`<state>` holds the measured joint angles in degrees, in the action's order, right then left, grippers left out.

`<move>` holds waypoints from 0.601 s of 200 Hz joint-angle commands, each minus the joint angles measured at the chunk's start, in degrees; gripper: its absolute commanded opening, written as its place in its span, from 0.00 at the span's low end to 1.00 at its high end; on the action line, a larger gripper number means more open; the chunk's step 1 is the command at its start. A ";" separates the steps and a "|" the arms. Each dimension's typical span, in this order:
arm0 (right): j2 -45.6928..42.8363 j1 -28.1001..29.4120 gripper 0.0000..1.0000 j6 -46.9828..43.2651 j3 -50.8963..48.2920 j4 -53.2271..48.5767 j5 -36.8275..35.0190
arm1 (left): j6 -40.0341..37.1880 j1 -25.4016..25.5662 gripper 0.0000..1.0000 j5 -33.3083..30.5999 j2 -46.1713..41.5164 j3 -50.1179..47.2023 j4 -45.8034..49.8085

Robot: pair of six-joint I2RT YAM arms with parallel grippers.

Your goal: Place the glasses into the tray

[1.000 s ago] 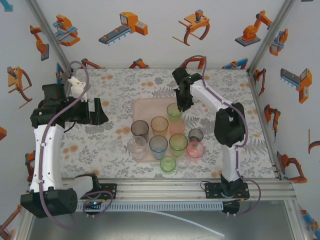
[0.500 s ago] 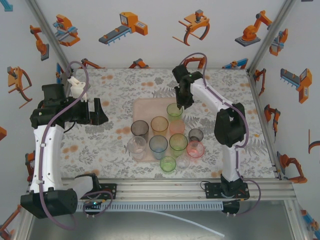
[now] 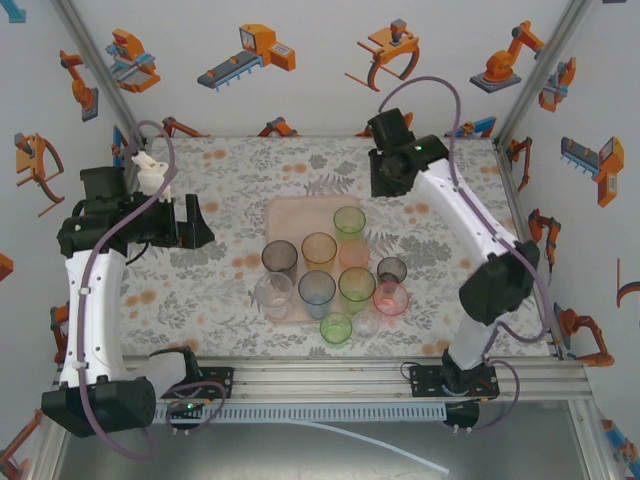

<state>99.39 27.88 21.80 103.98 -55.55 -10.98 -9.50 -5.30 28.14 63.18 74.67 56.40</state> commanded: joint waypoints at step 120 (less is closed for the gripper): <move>-37.01 -0.90 0.32 12.08 -32.61 -5.34 2.82 | 1.49 -0.46 0.97 3.82 -2.92 -0.55 0.61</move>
<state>65.65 27.18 30.61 73.19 -57.95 -9.82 -7.77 -5.34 29.87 60.82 74.56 56.18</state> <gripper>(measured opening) 0.323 0.972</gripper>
